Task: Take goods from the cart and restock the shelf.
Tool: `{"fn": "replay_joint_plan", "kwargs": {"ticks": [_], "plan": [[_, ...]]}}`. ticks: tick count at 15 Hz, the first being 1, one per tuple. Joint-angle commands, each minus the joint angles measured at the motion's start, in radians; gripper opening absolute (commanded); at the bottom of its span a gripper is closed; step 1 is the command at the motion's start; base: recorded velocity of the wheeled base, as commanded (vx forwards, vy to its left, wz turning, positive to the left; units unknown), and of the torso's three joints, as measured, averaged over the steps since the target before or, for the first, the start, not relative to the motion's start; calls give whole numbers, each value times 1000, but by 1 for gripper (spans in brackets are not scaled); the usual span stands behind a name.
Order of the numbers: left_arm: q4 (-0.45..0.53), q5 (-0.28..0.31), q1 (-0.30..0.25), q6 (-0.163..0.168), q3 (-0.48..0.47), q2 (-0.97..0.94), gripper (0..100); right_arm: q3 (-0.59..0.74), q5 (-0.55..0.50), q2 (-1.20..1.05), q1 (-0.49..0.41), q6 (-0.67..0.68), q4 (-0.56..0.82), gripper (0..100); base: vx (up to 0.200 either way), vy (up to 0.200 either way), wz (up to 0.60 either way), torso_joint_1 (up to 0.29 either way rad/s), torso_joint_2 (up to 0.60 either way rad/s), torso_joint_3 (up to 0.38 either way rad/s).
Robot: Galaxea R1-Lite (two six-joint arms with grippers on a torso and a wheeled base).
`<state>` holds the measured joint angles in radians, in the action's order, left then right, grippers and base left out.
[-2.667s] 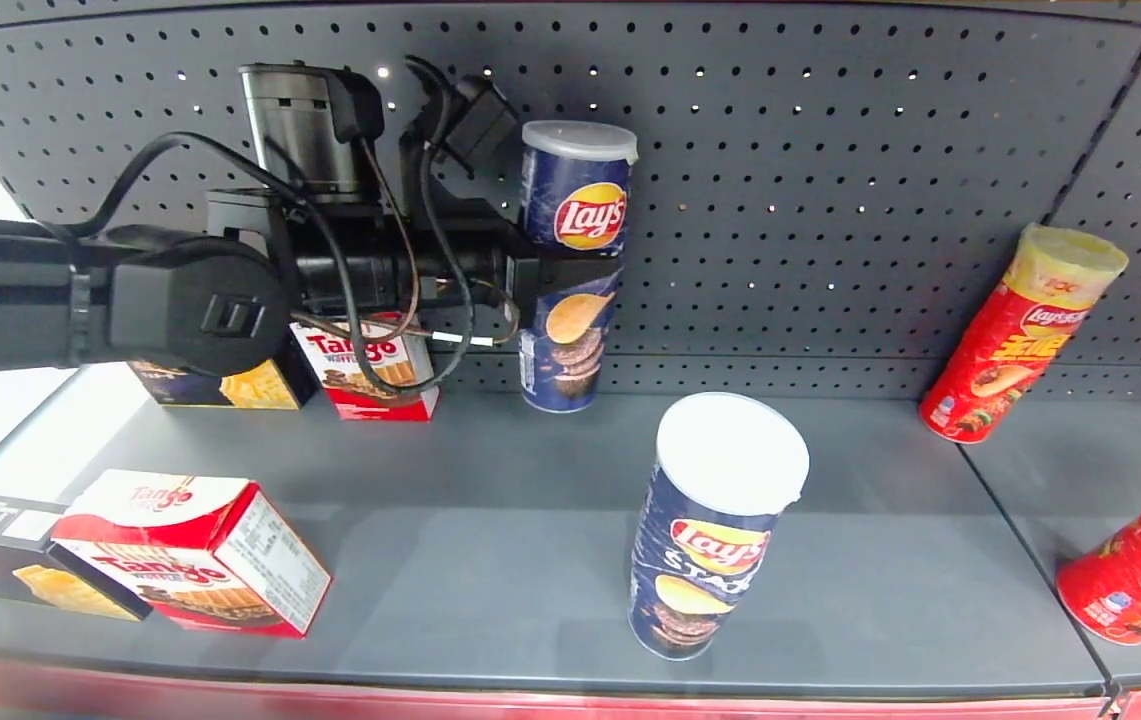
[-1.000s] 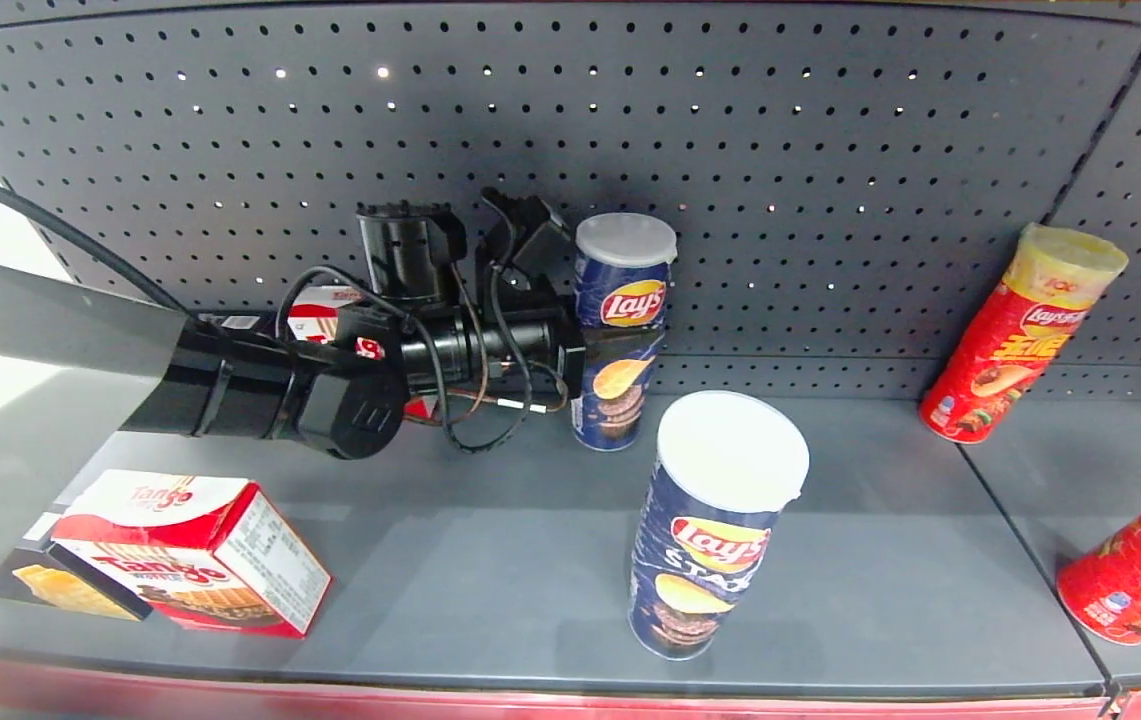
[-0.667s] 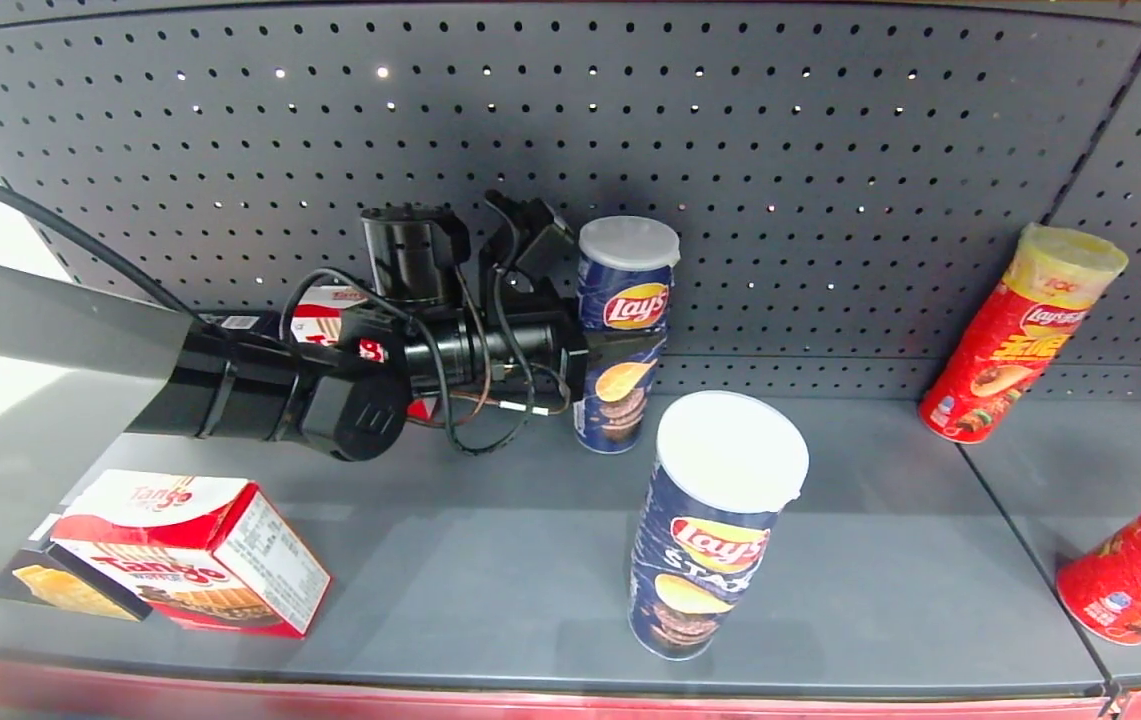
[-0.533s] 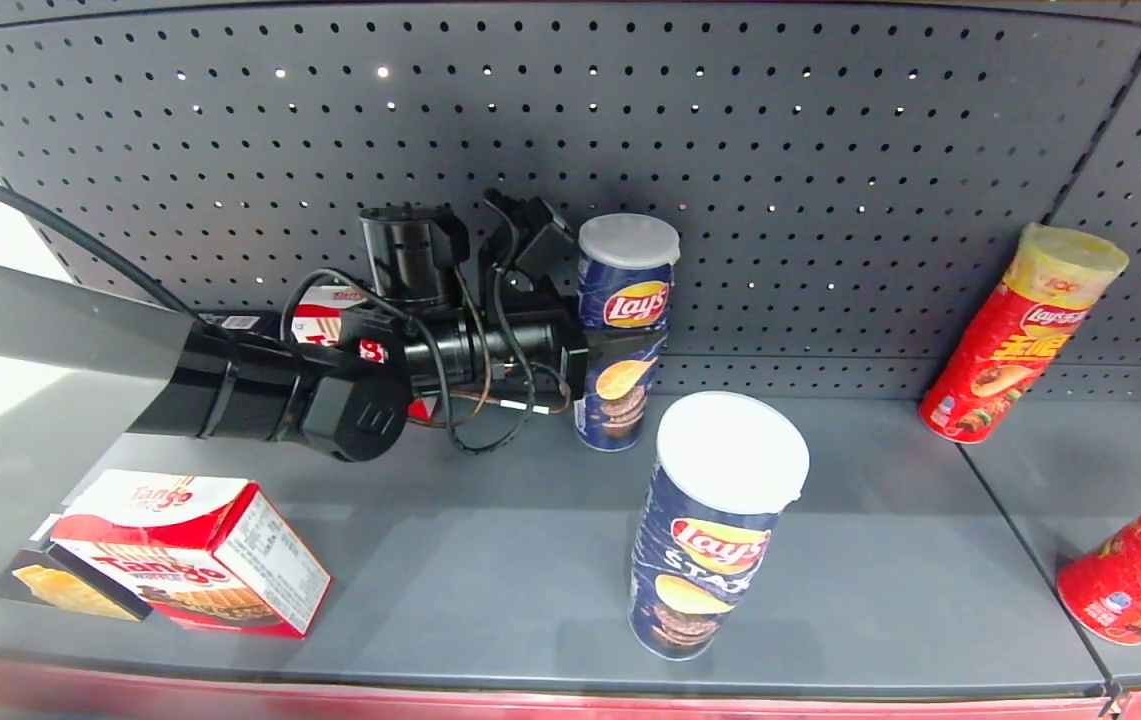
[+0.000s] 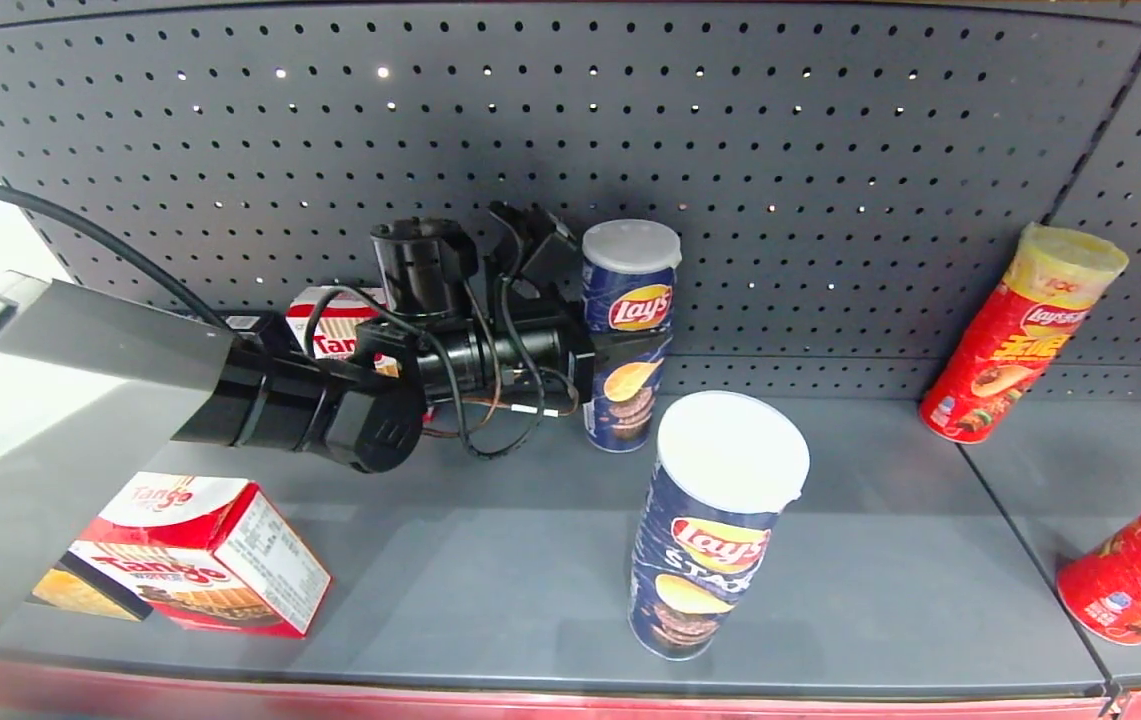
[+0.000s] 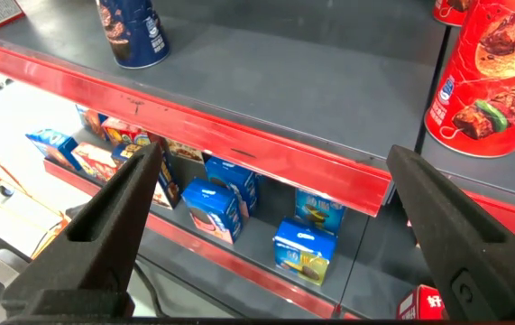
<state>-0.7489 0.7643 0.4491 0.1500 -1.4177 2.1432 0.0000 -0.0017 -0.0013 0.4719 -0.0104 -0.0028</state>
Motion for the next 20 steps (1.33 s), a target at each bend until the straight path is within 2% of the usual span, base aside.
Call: {"fn": "replay_joint_plan", "kwargs": {"ticks": [1, 6, 7, 10, 11, 13, 14, 17, 20], "plan": [[0, 0, 2, 0, 2, 9, 0, 0, 0, 1, 1, 1, 0, 100, 0, 0, 0, 0, 0, 0], [-43, 0, 2, 0, 40, 23, 0, 0, 0, 1, 1, 1, 0, 100, 0, 0, 0, 0, 0, 0], [-55, 0, 2, 0, 54, 23, 100, 0, 0, 1, 1, 1, 0, 100, 0, 0, 0, 0, 0, 0], [-53, 0, 0, -4, 59, 18, 100, 0, 0, 1, 1, 1, -2, 100, 0, 0, 0, 0, 0, 0], [-50, 0, 0, -13, 55, 17, 100, 0, 0, 1, 1, 1, 0, 100, 0, 0, 0, 0, 0, 0], [-47, 0, 0, -55, 46, -6, 100, 0, 0, 1, 2, 0, 0, 100, 0, 0, 0, 0, 0, 0], [-26, 0, 0, -63, 43, -25, 100, 0, 0, 1, 2, 1, 0, 100, 0, 0, 0, 0, 0, 0], [76, 0, 0, -64, 37, -86, 100, 0, 0, 1, 2, 1, 0, 100, 0, 0, 0, 0, 0, 0], [103, 0, -4, -64, 34, -128, 100, 0, 0, 1, 2, 0, -2, 100, 0, 0, 0, 0, 0, 0]]}}
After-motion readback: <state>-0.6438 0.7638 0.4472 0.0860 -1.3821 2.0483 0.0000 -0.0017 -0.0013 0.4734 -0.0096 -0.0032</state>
